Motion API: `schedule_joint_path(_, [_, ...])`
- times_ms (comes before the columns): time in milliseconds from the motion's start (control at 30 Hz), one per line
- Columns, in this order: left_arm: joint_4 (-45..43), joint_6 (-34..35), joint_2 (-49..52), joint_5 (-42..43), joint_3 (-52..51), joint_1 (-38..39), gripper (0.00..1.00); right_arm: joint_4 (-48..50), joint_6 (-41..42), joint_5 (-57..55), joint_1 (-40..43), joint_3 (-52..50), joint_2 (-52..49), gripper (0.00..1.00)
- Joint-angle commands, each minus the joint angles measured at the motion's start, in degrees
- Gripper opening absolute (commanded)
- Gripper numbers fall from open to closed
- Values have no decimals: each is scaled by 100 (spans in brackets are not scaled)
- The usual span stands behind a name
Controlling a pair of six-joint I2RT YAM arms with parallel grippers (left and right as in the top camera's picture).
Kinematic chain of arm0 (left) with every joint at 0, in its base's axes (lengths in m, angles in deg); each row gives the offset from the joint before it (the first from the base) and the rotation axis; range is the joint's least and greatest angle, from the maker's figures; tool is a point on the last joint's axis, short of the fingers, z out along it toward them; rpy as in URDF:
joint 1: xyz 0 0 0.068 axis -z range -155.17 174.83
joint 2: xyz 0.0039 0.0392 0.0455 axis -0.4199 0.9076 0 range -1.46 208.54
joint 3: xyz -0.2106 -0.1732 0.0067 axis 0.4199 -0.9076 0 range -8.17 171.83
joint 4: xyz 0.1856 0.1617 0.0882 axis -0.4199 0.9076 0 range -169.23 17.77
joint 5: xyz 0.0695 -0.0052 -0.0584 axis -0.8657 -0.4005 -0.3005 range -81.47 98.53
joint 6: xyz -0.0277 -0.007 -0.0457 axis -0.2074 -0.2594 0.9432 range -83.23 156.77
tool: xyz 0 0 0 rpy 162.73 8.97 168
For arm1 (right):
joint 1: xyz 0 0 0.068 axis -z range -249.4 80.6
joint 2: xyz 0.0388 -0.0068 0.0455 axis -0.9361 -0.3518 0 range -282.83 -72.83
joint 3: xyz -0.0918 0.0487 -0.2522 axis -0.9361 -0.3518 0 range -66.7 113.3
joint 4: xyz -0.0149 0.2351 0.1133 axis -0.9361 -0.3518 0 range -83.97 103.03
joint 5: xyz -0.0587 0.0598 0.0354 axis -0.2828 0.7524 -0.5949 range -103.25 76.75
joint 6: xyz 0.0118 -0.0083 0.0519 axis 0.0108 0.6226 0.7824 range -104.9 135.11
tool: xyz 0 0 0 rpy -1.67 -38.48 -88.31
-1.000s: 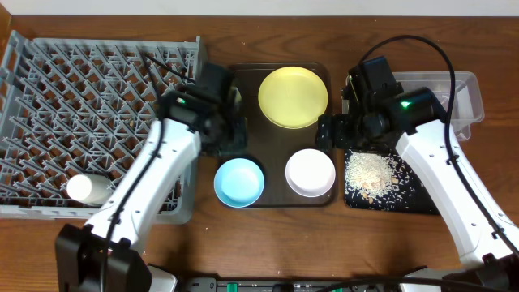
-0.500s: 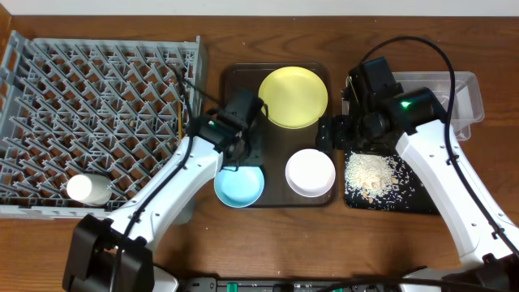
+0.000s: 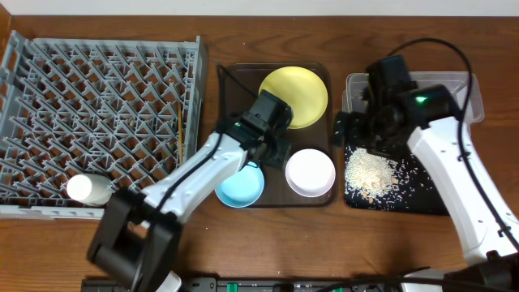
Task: Sort waste into correct bins and load items into the dishwasher
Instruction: 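Reach the left gripper to the white bowl and grasp its rim, then lift the white bowl and lower it into the dish rack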
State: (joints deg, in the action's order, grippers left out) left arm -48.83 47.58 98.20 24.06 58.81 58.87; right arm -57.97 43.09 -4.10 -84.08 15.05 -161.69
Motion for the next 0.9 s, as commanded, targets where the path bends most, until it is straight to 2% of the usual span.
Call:
schedule_joint_path(0, [-101, -133, 323, 487, 20, 138, 48, -103, 131, -31, 306, 101, 140, 99])
schedule_joint_path(167, [-304, -136, 621, 481, 20, 352, 45, -232, 52, -33, 492, 101, 144, 99])
schedule_joint_path(267, [-413, -136, 743, 389, 20, 450, 21, -225, 44, -31, 490, 101, 144, 99])
schedule_joint_path(333, [-409, -136, 754, 216, 20, 457, 13, -225, 44, -31, 485, 101, 144, 99])
schedule_joint_path(500, [-369, -140, 782, -382, 20, 461, 8, -229, 44, -31, 485, 101, 144, 99])
schedule_joint_path(867, [-378, -136, 1023, -402, 48, 588, 8, -260, 20, -31, 485, 101, 142, 99])
